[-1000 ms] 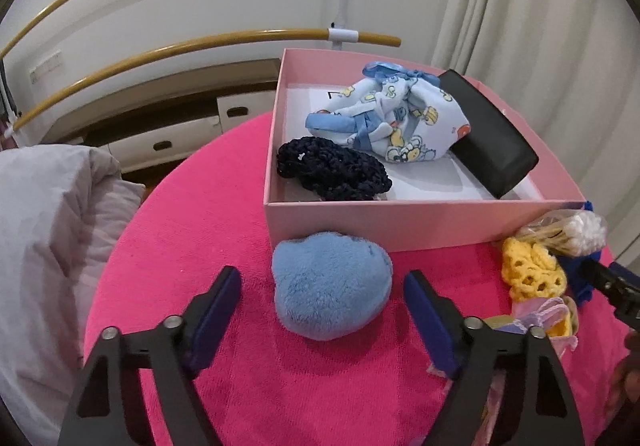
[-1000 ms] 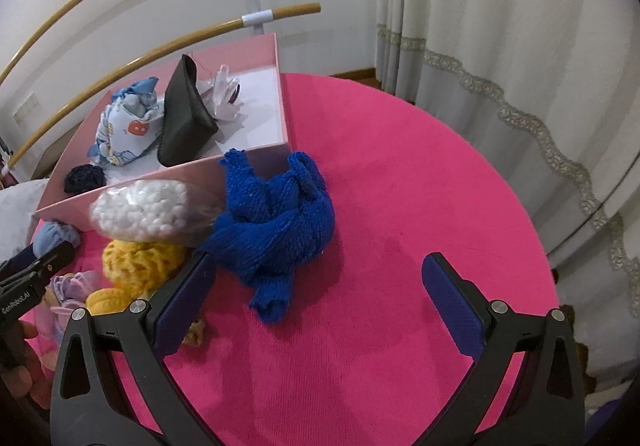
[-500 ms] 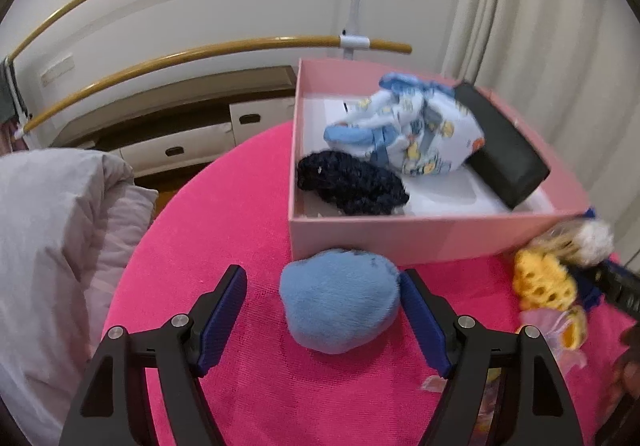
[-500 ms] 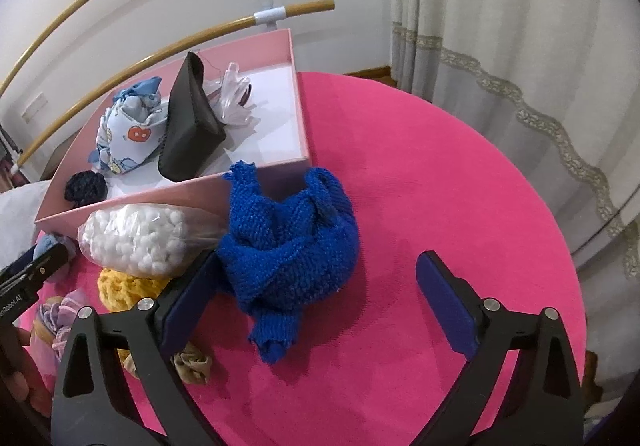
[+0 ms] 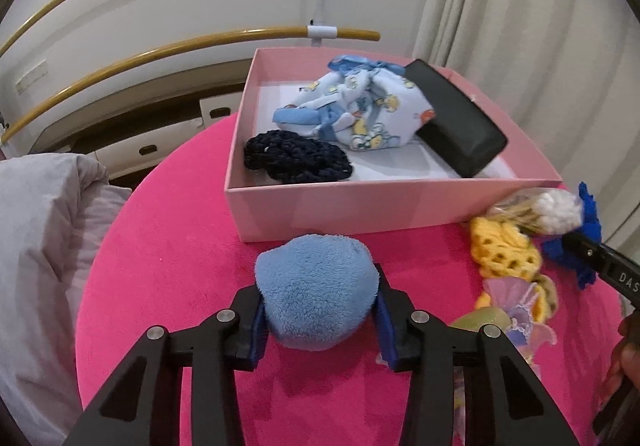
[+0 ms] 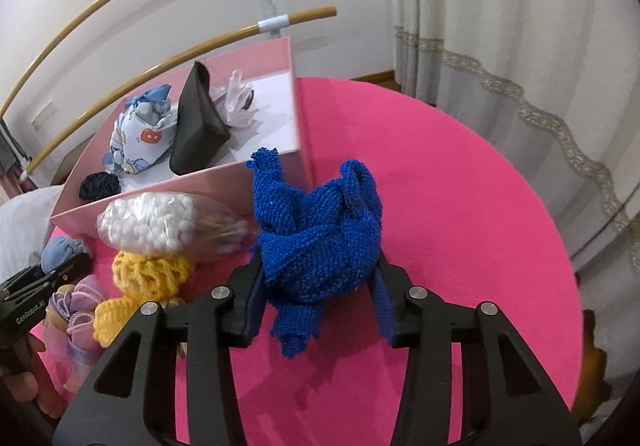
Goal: Organize soft objects
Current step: 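Lift the plush ball with the left tool while the right tool carries the blue cloth over the box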
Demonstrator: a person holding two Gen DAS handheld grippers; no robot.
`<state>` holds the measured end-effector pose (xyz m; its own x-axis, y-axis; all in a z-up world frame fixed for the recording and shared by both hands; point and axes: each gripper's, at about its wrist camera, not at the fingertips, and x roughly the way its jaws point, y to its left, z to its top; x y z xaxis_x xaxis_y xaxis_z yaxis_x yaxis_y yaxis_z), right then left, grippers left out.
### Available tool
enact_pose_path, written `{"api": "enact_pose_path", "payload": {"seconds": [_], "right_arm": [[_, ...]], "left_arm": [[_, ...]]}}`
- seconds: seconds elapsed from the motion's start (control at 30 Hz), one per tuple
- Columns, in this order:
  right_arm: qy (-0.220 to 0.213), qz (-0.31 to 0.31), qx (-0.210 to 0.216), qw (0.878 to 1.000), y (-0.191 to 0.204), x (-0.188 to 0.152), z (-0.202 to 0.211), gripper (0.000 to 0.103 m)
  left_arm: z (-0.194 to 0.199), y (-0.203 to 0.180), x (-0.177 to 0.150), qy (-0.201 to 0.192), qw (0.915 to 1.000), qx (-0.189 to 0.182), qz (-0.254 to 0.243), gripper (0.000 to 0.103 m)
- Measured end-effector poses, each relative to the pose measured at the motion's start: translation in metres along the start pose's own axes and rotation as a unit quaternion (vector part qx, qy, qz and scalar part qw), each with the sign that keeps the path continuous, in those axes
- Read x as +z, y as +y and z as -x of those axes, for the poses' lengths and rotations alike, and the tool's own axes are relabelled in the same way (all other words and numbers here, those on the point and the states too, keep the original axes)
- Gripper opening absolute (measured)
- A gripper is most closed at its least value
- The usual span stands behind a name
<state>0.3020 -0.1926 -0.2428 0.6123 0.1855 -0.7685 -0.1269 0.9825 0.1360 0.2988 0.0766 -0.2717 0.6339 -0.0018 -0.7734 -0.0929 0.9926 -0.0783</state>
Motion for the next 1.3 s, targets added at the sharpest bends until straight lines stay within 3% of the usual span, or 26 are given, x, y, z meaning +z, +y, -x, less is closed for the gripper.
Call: {"api": "enact_pose_path", "payload": {"seconds": [0.4, 0.83, 1.3], "right_arm": [[-0.035, -0.005, 0.011, 0.999, -0.002, -0.011, 0.062, 0.042], [-0.074, 0.027, 0.078, 0.994, 0.036, -0.024, 0.133, 0.042], [-0.126, 0.056, 0.105, 0.985, 0.062, -0.019, 0.181, 0.042]], "left_arm": [[0.077, -0.027, -0.010, -0.047, 0.9987, -0.004, -0.020, 0.040], [0.175, -0.038, -0.035, -0.095, 0.9949, -0.005, -0.034, 0.041], [0.249, -0.040, -0.042, -0.146, 0.9889, -0.006, -0.027, 0.041]]}}
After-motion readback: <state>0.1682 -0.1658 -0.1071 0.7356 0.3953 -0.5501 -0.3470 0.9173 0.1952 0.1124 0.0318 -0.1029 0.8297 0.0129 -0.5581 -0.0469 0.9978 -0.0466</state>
